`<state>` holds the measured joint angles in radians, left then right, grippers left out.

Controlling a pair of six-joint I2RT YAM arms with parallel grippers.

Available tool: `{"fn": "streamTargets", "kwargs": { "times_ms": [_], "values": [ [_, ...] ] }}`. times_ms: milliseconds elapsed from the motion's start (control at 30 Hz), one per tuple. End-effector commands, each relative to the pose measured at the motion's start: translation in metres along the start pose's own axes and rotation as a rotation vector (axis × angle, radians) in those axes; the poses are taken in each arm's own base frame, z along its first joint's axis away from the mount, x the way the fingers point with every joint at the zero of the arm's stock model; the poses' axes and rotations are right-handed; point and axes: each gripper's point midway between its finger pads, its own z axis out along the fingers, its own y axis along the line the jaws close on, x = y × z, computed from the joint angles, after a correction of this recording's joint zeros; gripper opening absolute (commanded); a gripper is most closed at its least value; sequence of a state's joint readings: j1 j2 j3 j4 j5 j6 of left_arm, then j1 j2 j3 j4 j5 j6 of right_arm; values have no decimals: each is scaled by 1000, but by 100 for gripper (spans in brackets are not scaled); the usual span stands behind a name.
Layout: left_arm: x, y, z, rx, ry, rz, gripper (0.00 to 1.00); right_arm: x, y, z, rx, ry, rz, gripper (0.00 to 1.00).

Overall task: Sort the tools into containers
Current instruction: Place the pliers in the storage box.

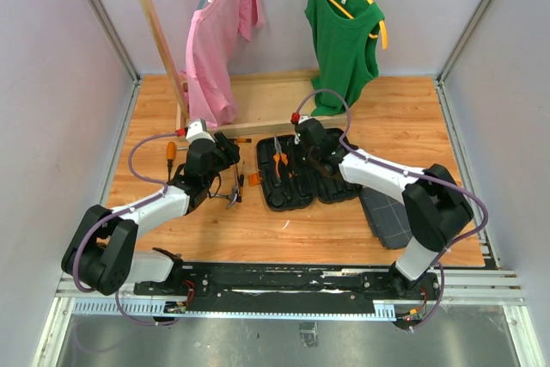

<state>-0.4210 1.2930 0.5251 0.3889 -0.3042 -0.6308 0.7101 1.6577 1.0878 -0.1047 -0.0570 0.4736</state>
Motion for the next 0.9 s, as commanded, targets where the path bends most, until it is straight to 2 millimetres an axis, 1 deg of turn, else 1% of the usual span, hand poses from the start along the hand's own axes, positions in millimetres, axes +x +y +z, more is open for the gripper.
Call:
{"fn": "streamTargets", "kwargs": {
  "times_ms": [0, 100, 333, 700, 867],
  "values": [
    [-7, -3, 1, 15, -27, -11, 61, 8, 2, 9, 29, 25, -39, 1],
    [-5, -2, 2, 13, -21, -9, 61, 11, 6, 15, 34, 37, -72, 0],
    [-5, -3, 3, 16, -19, -5, 61, 20, -4, 24, 125, 76, -65, 1],
    [-2, -5, 6, 19, -5, -4, 61, 29, 4, 38, 110, 116, -55, 1],
    [-1, -5, 7, 20, -2, -3, 61, 29, 6, 44, 106, 119, -50, 4]
  ]
}}
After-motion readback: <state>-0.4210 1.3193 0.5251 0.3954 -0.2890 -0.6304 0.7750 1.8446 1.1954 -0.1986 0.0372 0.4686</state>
